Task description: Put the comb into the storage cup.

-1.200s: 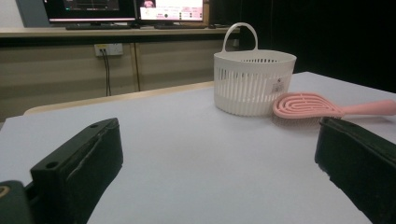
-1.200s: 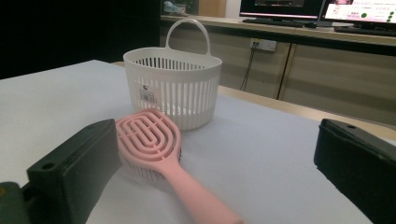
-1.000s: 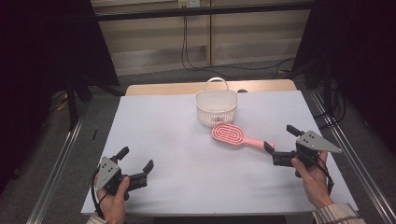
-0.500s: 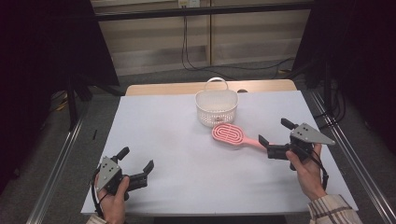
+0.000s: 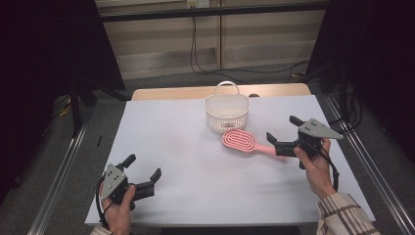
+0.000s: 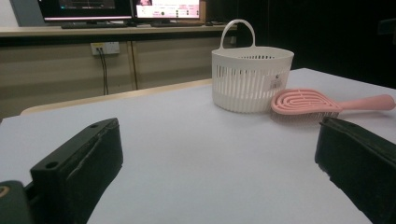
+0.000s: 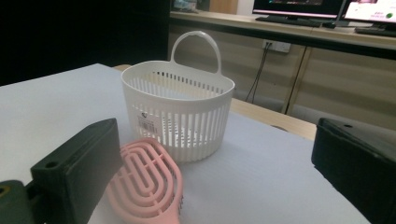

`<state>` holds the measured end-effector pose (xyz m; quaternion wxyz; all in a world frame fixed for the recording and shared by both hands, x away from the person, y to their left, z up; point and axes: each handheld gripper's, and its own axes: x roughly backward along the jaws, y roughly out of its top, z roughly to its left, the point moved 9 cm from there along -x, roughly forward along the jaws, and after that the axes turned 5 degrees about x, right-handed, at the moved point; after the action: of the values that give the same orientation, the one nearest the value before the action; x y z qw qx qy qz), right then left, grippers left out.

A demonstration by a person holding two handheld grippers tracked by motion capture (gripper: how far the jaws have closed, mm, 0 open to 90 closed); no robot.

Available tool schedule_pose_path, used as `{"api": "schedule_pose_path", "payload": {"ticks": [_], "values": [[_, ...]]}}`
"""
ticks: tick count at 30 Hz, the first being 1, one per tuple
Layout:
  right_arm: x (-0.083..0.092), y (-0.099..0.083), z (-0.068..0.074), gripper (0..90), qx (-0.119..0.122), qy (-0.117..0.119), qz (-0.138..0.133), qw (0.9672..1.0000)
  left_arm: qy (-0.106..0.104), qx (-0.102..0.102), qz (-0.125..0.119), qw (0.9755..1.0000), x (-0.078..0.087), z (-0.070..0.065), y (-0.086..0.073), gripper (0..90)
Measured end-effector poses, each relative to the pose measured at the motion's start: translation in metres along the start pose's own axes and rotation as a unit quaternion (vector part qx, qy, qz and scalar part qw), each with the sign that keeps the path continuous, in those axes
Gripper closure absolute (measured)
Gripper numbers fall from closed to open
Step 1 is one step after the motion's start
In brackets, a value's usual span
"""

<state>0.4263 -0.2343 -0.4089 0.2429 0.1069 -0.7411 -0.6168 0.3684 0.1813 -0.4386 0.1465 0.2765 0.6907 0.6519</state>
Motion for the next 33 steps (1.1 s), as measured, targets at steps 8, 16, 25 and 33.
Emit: {"api": "schedule_pose_path", "payload": {"ticks": [8,16,25,33], "values": [[-0.010,0.007,-0.001,1.5,-0.002,0.006,-0.005,1.0000,-0.001,-0.001,-0.001,1.0000,0.001,0.000,0.000,1.1],[-0.021,0.007,0.003,1.8,0.008,0.007,0.008,0.9999,-0.002,-0.002,-0.001,1.0000,0.000,-0.001,0.000,1.1],[-0.032,0.005,0.011,1.7,0.005,0.027,0.019,0.9994,-0.004,-0.004,-0.001,1.0000,0.000,-0.001,0.000,1.1],[-0.040,0.008,0.014,2.7,-0.012,0.062,0.048,0.9969,-0.004,-0.008,-0.001,1.0000,0.001,-0.001,0.001,1.1]]}}
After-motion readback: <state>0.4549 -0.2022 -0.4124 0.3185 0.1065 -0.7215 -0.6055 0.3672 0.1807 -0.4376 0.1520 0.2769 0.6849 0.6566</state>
